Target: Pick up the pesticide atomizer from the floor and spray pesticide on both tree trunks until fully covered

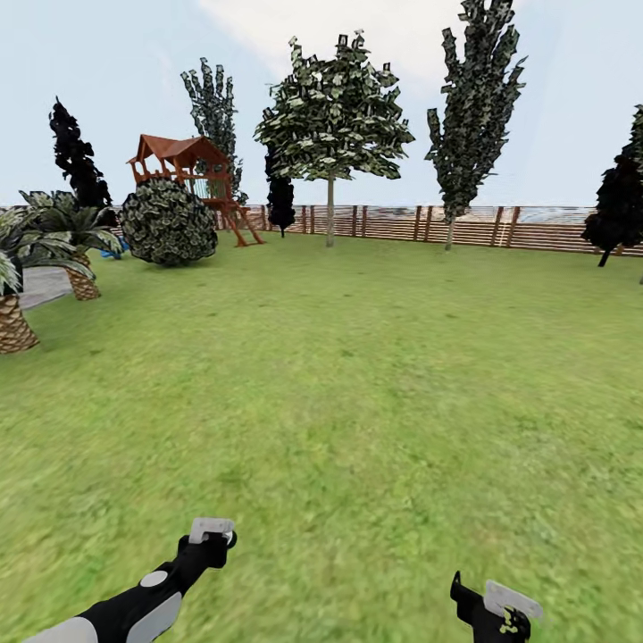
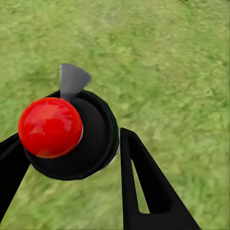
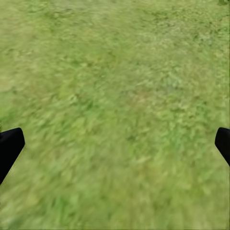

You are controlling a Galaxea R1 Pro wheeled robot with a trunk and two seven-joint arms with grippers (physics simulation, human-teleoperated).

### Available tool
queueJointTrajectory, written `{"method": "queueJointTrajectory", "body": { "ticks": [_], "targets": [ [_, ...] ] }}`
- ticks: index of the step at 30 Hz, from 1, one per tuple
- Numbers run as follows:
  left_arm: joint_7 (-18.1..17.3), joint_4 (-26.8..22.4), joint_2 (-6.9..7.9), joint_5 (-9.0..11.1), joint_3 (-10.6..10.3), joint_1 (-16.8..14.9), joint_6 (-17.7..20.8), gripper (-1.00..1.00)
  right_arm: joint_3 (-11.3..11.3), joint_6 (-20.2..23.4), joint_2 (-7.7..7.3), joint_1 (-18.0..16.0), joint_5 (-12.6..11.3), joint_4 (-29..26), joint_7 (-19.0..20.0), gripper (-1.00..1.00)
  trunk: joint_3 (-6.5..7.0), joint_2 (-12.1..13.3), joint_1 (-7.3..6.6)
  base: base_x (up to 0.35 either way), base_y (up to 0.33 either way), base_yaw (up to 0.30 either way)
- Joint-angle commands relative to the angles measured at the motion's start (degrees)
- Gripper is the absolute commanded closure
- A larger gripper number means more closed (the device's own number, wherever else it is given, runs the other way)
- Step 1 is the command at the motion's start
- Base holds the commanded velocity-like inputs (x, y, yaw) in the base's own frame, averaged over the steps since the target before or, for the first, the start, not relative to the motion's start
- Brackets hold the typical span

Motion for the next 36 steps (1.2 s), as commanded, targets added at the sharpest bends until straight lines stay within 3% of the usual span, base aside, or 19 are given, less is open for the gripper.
{"method": "queueJointTrajectory", "body": {
  "ticks": [1, 18, 26, 36],
  "targets": [
    [0.1, -0.1, -0.11, 0.6, -0.5, -0.1, -0.3, 1.0, 0.6, -0.3, -0.08, -0.1, -0.5, -0.1, -0.3, -1.0, -0.11, -0.1, 0.06, 0.334, 0.0, 0.0],
    [0.2, 0.0, -0.45, 0.6, -0.5, -0.1, -0.3, 1.0, 1.0, -0.3, -0.05, -0.1, -0.3, 0.0, -0.3, -1.0, -0.11, -0.1, 0.06, 0.334, 0.0, 0.0],
    [0.2, 0.0, -0.45, 0.6, -0.5, -0.1, -0.3, 1.0, 1.8, -0.3, -0.13, -0.1, 2.3, 0.1, -0.3, -1.0, -0.11, -0.1, 0.06, 0.334, 0.0, 0.0],
    [0.2, 0.0, -0.45, 0.6, -0.5, -0.1, -0.3, 1.0, 1.9, -0.3, -0.13, -0.1, 2.6, 0.1, -0.3, -1.0, -0.11, -0.1, 0.06, 0.334, 0.0, 0.0]
  ]
}}
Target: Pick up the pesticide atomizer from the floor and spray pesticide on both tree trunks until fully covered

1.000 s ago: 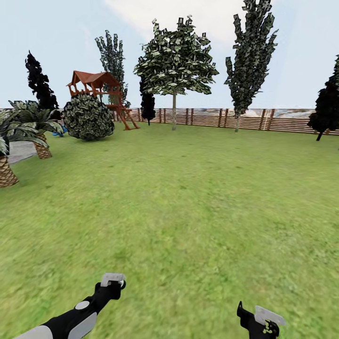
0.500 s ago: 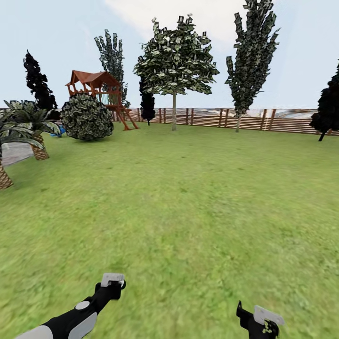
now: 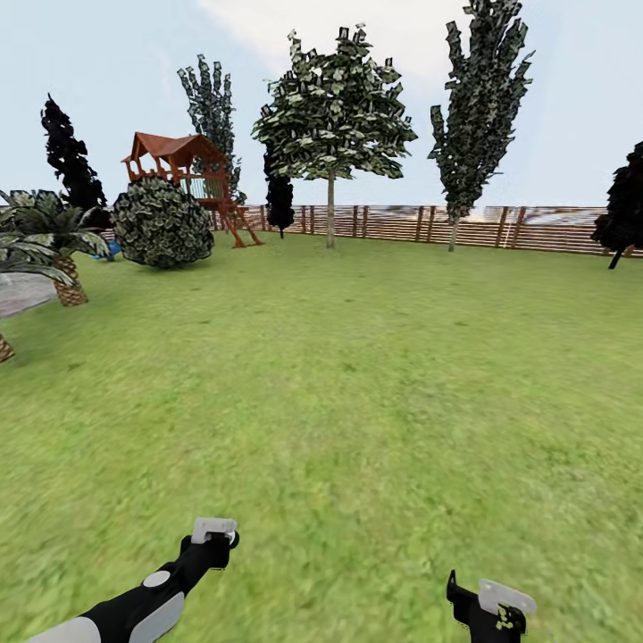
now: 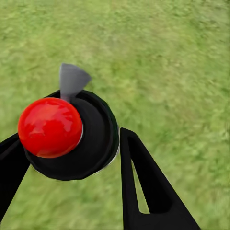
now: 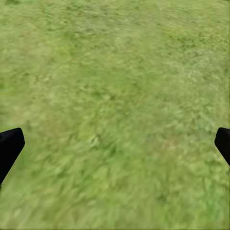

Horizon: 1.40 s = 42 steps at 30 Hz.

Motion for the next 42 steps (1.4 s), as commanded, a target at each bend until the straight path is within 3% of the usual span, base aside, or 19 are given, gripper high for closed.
{"method": "queueJointTrajectory", "body": {
  "ticks": [1, 42],
  "targets": [
    [0.2, -0.1, 0.05, 0.5, -0.5, -0.1, -0.3, 1.0, 0.5, -0.3, -0.09, -0.1, -0.6, -0.1, -0.4, -1.0, -0.11, -0.1, 0.06, 0.334, 0.0, 0.0],
    [0.1, -0.1, 0.05, 0.5, -0.5, 0.0, -0.3, 1.0, 0.6, -0.3, -0.09, -0.1, -0.6, 0.0, -0.3, -1.0, -0.11, -0.1, 0.06, 0.334, 0.0, 0.0]
  ]
}}
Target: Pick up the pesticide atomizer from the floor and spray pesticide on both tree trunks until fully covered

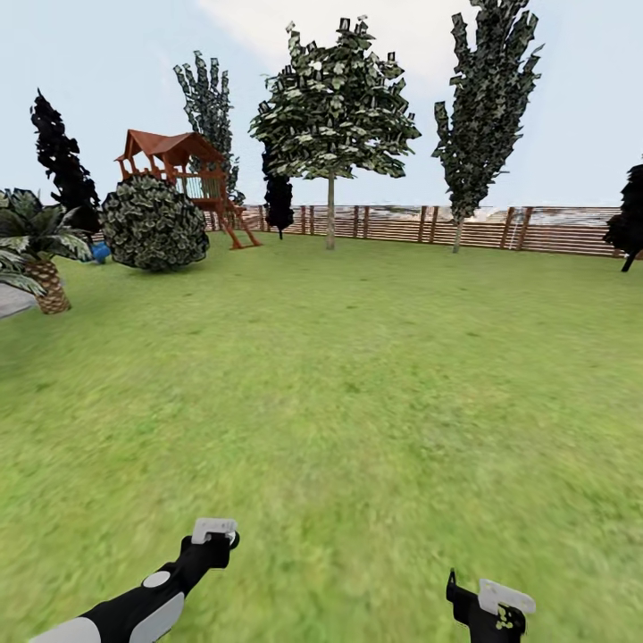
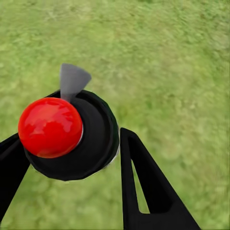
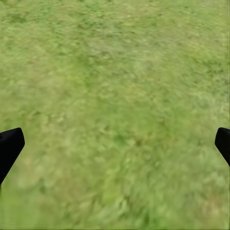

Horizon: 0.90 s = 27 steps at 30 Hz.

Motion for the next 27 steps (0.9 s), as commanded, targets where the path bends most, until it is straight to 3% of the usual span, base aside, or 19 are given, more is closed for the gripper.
{"method": "queueJointTrajectory", "body": {
  "ticks": [1, 27],
  "targets": [
    [0.1, -0.1, 0.04, 0.5, -0.5, -0.1, -0.3, 1.0, 0.5, -0.3, -0.08, -0.1, -0.6, -0.1, -0.3, -1.0, -0.12, -0.1, 0.06, 0.334, 0.0, -0.016],
    [0.2, -0.1, 0.05, 0.5, -0.5, -0.1, -0.3, 1.0, 0.5, -0.3, -0.01, -0.1, -0.6, -0.1, -0.4, -1.0, -0.12, -0.1, 0.06, 0.334, 0.0, -0.027]
  ]
}}
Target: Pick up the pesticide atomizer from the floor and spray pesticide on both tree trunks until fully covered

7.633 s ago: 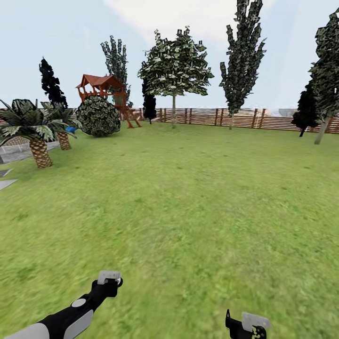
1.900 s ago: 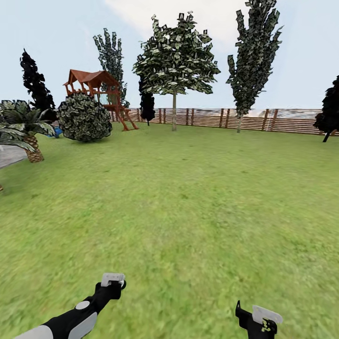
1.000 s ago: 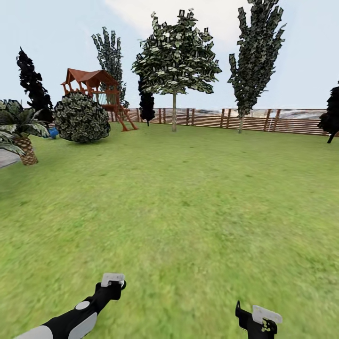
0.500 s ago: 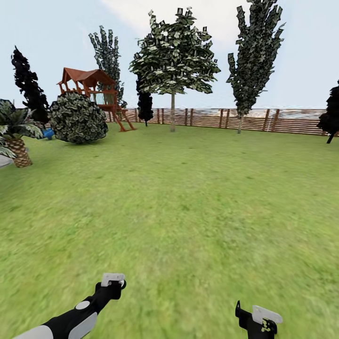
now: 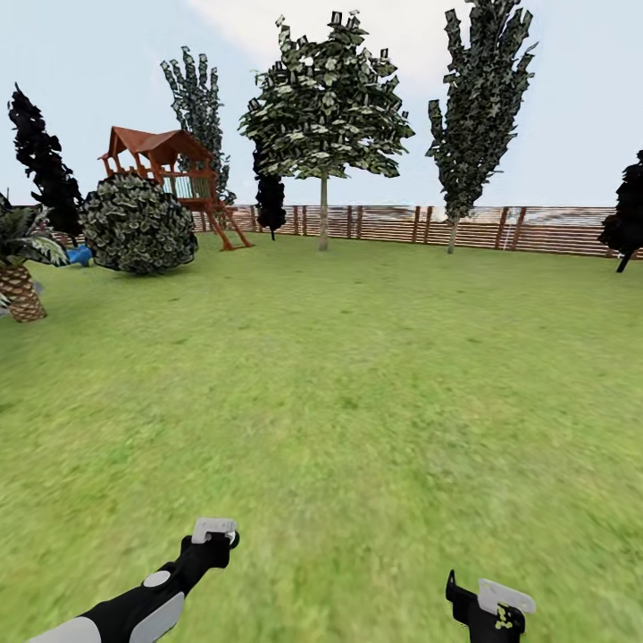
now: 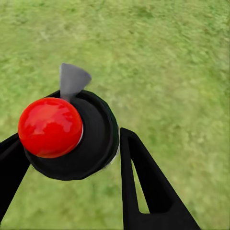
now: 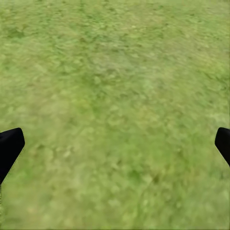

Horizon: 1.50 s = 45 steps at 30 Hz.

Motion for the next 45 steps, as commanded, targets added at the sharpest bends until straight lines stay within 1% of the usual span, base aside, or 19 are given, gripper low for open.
{"method": "queueJointTrajectory", "body": {
  "ticks": [1, 40, 45],
  "targets": [
    [0.1, -0.1, 0.05, 0.5, -0.5, -0.1, -0.3, 1.0, 0.5, -0.3, -0.09, -0.1, -0.6, -0.1, -0.3, -1.0, -0.12, -0.1, 0.06, 0.334, 0.0, -0.001],
    [0.1, -0.1, -0.02, 0.5, -0.5, -0.1, -0.3, 1.0, 0.5, -0.3, 0.0, -0.1, -0.6, -0.1, -0.3, -1.0, -0.12, -0.1, 0.06, 0.334, 0.0, 0.0],
    [0.1, -0.1, -0.08, 0.5, -0.5, 0.0, -0.3, 1.0, 0.5, -0.3, 0.24, -0.1, -0.6, -0.1, -0.3, -1.0, -0.12, -0.1, 0.06, 0.334, 0.0, 0.0]
  ]
}}
